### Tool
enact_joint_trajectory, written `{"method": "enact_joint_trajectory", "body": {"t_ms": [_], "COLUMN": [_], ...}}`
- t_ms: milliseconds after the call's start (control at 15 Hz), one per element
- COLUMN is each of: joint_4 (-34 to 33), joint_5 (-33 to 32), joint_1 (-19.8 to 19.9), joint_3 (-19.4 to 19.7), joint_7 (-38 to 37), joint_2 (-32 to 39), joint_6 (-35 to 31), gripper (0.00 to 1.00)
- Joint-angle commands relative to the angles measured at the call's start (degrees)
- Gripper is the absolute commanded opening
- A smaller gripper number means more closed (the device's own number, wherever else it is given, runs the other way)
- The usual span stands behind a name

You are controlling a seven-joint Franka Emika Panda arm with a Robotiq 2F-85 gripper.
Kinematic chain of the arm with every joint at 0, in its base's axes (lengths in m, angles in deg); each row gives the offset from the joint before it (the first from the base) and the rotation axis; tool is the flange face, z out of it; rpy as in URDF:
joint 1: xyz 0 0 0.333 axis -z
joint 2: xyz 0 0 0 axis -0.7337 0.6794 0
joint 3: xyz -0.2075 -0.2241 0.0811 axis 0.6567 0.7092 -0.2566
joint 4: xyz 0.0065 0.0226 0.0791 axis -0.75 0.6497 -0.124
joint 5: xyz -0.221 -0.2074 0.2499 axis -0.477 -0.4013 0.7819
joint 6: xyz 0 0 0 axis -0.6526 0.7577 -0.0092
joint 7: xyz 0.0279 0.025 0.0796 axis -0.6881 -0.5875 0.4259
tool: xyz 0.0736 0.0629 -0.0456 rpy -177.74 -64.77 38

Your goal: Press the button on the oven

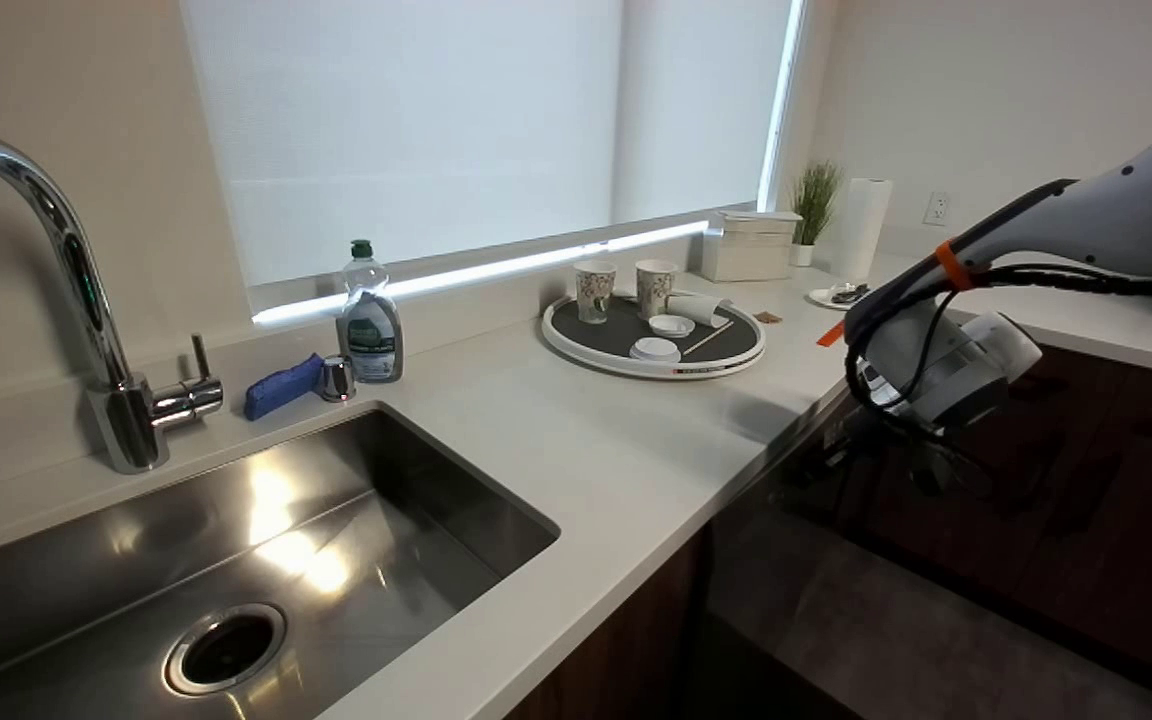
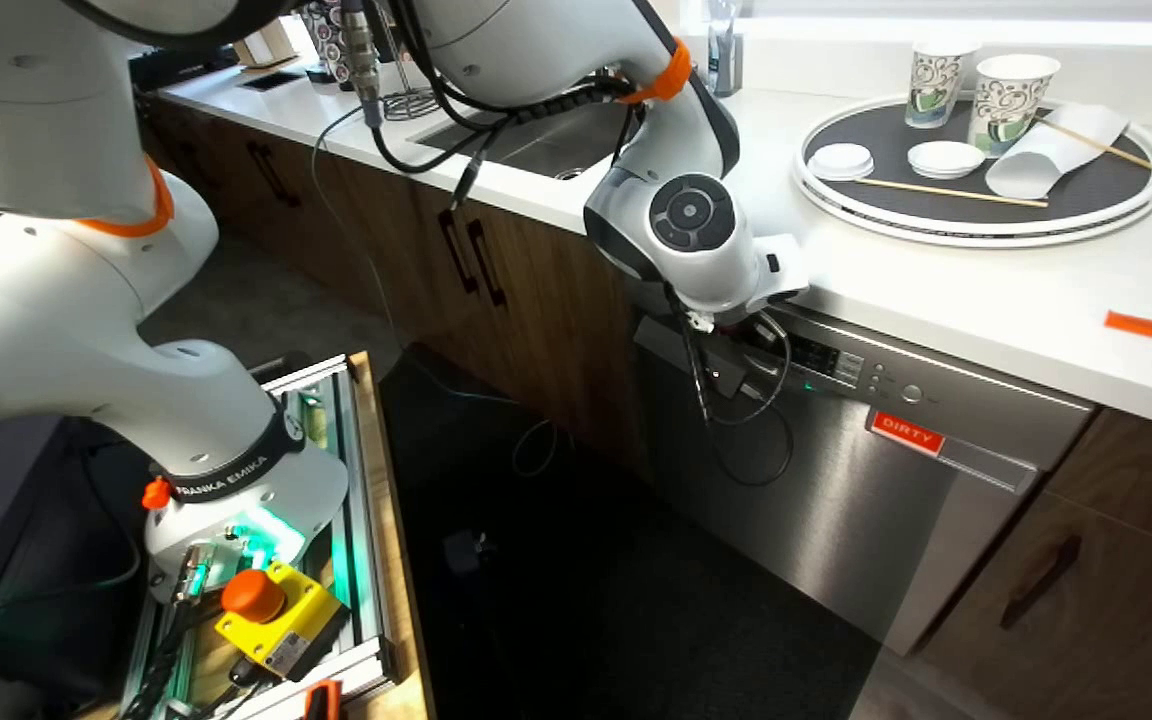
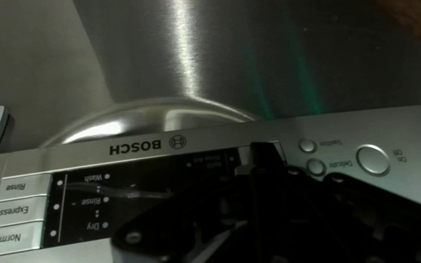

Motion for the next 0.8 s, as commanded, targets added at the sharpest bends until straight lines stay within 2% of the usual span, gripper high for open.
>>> {"method": "enact_joint_trajectory", "body": {"t_ms": [0,467,733], "joint_4": [-5.2,-4.9,-5.1], "joint_5": [3.3,4.9,3.9], "joint_1": [1.9,3.9,3.2], "joint_3": [-4.0,-6.0,-5.5], "joint_7": [2.6,5.4,4.7], "joint_2": [3.0,2.7,2.7], "joint_6": [0.1,-0.1,0.1], "gripper": [0.0,0.0,0.0]}}
